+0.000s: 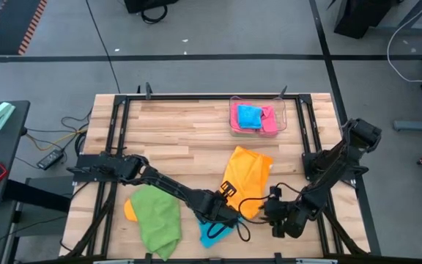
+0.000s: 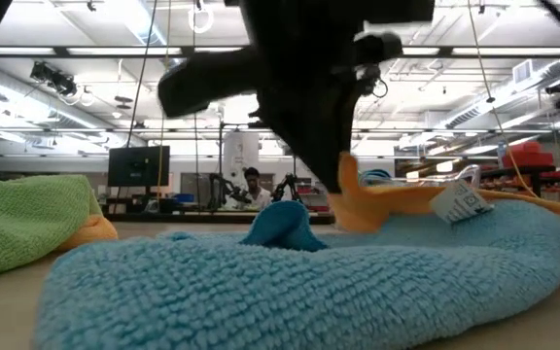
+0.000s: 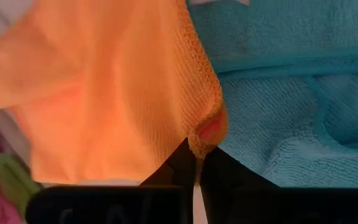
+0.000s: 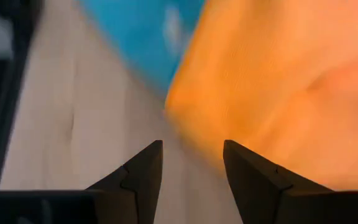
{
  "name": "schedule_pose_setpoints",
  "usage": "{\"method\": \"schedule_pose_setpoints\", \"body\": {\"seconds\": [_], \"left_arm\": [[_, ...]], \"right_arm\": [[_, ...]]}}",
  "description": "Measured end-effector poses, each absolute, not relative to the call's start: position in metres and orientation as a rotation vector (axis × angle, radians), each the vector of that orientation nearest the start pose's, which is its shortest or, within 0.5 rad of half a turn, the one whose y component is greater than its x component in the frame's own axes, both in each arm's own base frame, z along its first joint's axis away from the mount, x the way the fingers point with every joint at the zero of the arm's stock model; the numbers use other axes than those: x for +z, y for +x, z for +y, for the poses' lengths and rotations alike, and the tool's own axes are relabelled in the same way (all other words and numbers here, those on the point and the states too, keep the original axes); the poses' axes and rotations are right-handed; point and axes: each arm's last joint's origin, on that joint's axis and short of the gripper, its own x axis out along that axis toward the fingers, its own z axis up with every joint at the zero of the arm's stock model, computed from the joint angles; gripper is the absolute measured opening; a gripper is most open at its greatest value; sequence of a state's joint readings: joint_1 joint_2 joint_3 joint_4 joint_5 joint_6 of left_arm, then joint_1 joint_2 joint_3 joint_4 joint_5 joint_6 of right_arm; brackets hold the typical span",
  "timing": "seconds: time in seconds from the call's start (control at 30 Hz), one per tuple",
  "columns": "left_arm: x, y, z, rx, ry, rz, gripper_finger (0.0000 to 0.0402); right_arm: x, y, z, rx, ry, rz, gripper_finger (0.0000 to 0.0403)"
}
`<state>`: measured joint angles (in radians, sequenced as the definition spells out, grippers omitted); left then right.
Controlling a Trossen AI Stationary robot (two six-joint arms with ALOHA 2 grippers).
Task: Fold microfiber towels
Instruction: Fold the right yellow towel
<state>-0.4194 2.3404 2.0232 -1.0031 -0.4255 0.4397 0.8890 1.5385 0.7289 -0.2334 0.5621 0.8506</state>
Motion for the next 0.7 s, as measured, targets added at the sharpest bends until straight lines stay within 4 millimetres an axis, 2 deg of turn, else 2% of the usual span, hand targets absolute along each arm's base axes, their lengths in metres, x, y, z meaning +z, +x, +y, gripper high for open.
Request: {"method": "schedule_pose_setpoints", "body": {"seconds": [0.1, 0.17, 0.4, 0.57, 0.7], "left_arm": [[0.187, 0.441, -0.184, -0.281, 0.914, 1.195, 0.0009], [0.187, 0.441, -0.185, -0.295, 0.9, 1.198, 0.0008], [0.186, 0.433, -0.192, -0.294, 0.884, 1.231, 0.0031], [0.186, 0.43, -0.2, -0.354, 0.831, 1.234, 0.0013], [0.186, 0.43, -0.199, -0.33, 0.78, 1.239, 0.0009]], "right_arm": [[0.166, 0.185, 0.191, -0.149, 0.028, 0.675, 0.0178], [0.168, 0.191, 0.181, -0.198, -0.035, 0.653, 0.0178], [0.151, 0.212, 0.133, -0.397, -0.06, 0.708, 0.0178], [0.143, 0.224, 0.097, -0.534, -0.052, 0.747, 0.0178], [0.135, 0.23, 0.075, -0.541, -0.005, 0.845, 0.0178]]}}
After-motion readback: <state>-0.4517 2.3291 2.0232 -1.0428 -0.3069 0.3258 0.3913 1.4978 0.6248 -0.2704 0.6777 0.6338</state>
